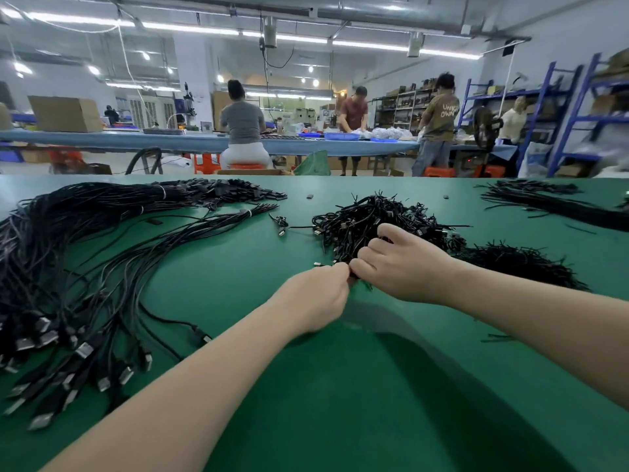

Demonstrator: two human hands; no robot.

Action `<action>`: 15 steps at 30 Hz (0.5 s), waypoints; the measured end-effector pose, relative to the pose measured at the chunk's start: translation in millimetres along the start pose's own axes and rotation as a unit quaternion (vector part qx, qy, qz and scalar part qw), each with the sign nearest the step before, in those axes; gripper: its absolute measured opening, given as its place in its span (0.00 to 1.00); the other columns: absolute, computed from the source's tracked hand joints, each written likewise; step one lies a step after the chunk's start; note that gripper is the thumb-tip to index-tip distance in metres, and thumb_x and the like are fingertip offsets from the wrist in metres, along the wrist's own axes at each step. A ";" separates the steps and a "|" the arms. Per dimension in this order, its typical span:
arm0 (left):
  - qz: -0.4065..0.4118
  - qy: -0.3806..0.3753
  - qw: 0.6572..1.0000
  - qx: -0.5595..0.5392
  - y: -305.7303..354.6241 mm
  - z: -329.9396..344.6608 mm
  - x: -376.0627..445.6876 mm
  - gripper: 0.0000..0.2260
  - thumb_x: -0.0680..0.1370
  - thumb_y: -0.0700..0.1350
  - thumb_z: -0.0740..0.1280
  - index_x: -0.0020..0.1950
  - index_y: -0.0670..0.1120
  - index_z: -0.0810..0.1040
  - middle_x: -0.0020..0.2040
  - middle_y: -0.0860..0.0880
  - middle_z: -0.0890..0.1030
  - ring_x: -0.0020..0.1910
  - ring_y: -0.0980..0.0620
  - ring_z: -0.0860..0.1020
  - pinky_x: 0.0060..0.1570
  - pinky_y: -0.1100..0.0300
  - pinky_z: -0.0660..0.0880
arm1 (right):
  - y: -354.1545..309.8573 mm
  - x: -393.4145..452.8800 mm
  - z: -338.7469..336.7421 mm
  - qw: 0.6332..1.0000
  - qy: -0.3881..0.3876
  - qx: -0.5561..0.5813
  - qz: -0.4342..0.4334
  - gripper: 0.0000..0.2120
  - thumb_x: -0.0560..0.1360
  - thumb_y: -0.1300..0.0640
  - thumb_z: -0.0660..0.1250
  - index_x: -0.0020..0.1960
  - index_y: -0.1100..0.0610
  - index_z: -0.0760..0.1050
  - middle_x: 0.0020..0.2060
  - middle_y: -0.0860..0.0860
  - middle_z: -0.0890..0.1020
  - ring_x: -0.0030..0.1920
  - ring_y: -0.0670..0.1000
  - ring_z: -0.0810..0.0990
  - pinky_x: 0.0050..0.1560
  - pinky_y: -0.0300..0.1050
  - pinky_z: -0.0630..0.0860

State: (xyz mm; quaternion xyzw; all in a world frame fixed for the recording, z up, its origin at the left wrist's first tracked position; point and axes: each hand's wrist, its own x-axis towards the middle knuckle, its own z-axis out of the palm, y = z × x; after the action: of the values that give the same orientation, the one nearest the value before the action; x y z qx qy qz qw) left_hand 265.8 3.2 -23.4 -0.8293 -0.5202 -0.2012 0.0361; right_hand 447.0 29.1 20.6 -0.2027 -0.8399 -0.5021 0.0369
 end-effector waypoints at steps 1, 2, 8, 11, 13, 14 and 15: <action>-0.010 0.020 1.000 -0.019 -5.4 1.8 -1.3 0.07 0.82 0.43 0.53 0.44 0.47 0.61 0.39 0.47 0.70 0.45 0.39 0.75 0.38 0.53 0.63 | 0.0 2.0 1.1 1.000 0.009 -0.005 0.006 0.17 0.77 0.63 0.49 0.52 0.56 0.76 0.37 0.49 0.77 0.37 0.53 0.76 0.53 0.49 0.73; -0.025 0.046 0.998 -0.026 -12.0 4.4 -3.4 0.07 0.82 0.45 0.52 0.44 0.47 0.60 0.41 0.46 0.72 0.44 0.39 0.75 0.37 0.53 0.63 | 3.5 3.4 1.3 1.000 -0.003 0.001 0.027 0.19 0.78 0.61 0.48 0.62 0.56 0.74 0.43 0.50 0.79 0.42 0.54 0.79 0.57 0.50 0.72; -0.156 0.119 0.979 -0.059 -37.8 11.4 -5.7 0.12 0.84 0.50 0.50 0.42 0.47 0.61 0.36 0.50 0.68 0.36 0.44 0.69 0.34 0.54 0.61 | 72.6 -30.2 4.1 0.853 -0.409 0.147 0.288 0.18 0.77 0.41 0.62 0.62 0.48 0.73 0.55 0.46 0.79 0.57 0.50 0.77 0.59 0.51 0.69; -0.152 0.112 0.981 -0.047 -32.8 15.4 -3.4 0.13 0.83 0.51 0.50 0.42 0.47 0.62 0.35 0.51 0.68 0.35 0.44 0.69 0.32 0.54 0.59 | 79.2 -61.2 13.7 0.791 -0.516 0.142 0.297 0.14 0.74 0.40 0.66 0.52 0.48 0.79 0.45 0.43 0.79 0.52 0.49 0.78 0.53 0.48 0.69; -0.156 0.110 0.979 -0.068 -33.7 15.6 -2.0 0.13 0.83 0.50 0.50 0.41 0.47 0.61 0.35 0.50 0.69 0.35 0.44 0.70 0.32 0.54 0.60 | 74.3 -76.0 21.2 0.790 -0.516 0.130 0.306 0.15 0.74 0.39 0.65 0.50 0.50 0.79 0.42 0.43 0.79 0.47 0.49 0.78 0.51 0.47 0.69; -0.161 0.111 0.977 -0.080 -34.8 14.9 -1.7 0.14 0.83 0.50 0.51 0.39 0.47 0.60 0.34 0.50 0.69 0.35 0.43 0.70 0.32 0.54 0.60 | 71.5 -81.1 24.4 0.797 -0.504 0.123 0.308 0.15 0.75 0.40 0.65 0.49 0.50 0.78 0.41 0.43 0.79 0.45 0.49 0.78 0.50 0.46 0.69; -0.166 0.110 0.976 -0.091 -35.3 14.2 -1.5 0.15 0.83 0.50 0.51 0.38 0.48 0.59 0.34 0.49 0.70 0.35 0.44 0.70 0.32 0.54 0.60 | 69.0 -84.7 27.2 0.807 -0.490 0.113 0.310 0.13 0.75 0.41 0.64 0.48 0.50 0.77 0.40 0.43 0.78 0.43 0.49 0.78 0.48 0.45 0.70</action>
State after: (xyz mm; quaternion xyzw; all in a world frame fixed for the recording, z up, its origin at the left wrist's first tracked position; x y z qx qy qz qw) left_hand 238.5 21.8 -42.3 -0.7039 -0.6229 -0.3410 -0.0159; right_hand 554.4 55.3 41.8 -0.6657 -0.6896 -0.2001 -0.2031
